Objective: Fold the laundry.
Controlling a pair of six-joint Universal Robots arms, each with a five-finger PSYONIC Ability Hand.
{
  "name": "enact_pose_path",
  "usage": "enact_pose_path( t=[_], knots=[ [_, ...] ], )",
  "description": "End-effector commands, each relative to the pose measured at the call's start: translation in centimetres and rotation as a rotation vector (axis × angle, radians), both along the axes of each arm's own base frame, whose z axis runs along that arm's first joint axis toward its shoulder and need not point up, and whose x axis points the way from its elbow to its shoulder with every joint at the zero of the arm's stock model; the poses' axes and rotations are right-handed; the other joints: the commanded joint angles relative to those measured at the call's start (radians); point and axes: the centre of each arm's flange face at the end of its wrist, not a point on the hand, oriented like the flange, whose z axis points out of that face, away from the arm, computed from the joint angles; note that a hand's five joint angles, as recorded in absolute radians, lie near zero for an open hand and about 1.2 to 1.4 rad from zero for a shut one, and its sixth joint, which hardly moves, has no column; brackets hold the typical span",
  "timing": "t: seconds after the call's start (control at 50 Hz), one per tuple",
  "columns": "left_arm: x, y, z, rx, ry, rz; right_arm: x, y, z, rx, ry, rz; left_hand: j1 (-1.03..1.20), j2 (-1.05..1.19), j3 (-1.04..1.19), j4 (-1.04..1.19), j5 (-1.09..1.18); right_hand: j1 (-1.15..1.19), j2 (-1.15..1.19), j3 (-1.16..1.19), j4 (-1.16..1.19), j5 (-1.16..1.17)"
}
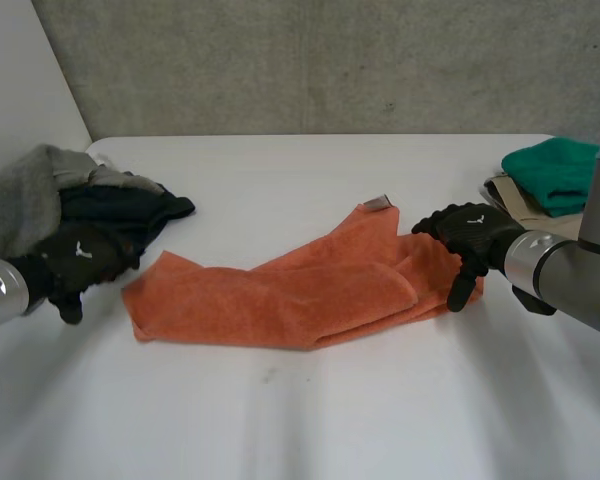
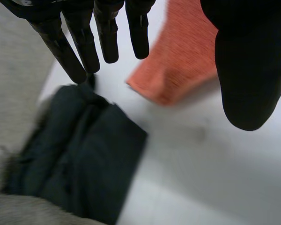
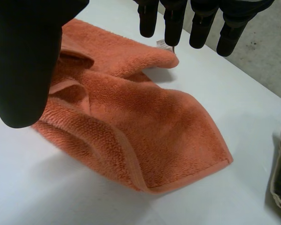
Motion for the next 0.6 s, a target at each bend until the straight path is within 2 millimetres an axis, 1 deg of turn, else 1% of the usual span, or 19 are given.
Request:
enact_pose_path(
  t=[0.02,0.12,0.22,0.34,0.42,0.56,0.58,0.6],
  knots=[
    [0.1,-0.8,-2.8,0.063,0.017,-0.066,0.3,0.5,-0.5,0.008,0.006,0.014,0.137,0.141,0.142,0.148,0.141,-0.045,-0.032,-0.033,-0.035,-0.048],
    [-0.4,-0.8,-3.2,0.086,0.072,-0.09,0.4,0.8,-0.9,0.013,0.012,0.022,0.154,0.159,0.16,0.166,0.159,-0.045,-0.032,-0.033,-0.035,-0.048],
    [-1.1,-1.0,-3.2,0.071,0.096,-0.118,0.6,1.0,-1.3,0.012,0.024,0.031,0.216,0.22,0.221,0.228,0.221,-0.045,-0.032,-0.033,-0.035,-0.048],
    [-1.9,-1.5,-3.0,0.043,0.128,-0.113,0.6,1.2,-1.5,0.014,0.038,0.029,0.219,0.223,0.224,0.231,0.224,-0.045,-0.032,-0.033,-0.035,-0.048],
    [-2.3,-1.8,-3.7,0.04,0.128,-0.105,0.7,1.3,-1.5,0.016,0.039,0.031,0.242,0.247,0.248,0.254,0.247,-0.045,-0.032,-0.033,-0.035,-0.048],
    [-3.1,-1.9,-5.0,0.04,0.078,-0.116,0.4,1.3,-1.5,0.019,0.035,0.02,0.257,0.261,0.262,0.269,0.262,-0.045,-0.032,-0.033,-0.035,-0.048],
    [-3.2,-1.9,-5.1,0.041,0.073,-0.119,0.4,1.2,-1.5,0.019,0.035,0.019,0.269,0.273,0.274,0.281,0.273,-0.045,-0.032,-0.033,-0.035,-0.048],
    [-3.3,-1.9,-5.3,0.038,0.062,-0.124,0.3,1.2,-1.5,0.02,0.032,0.008,0.344,0.349,0.35,0.356,0.349,-0.045,-0.032,-0.033,-0.035,-0.048]
  ],
)
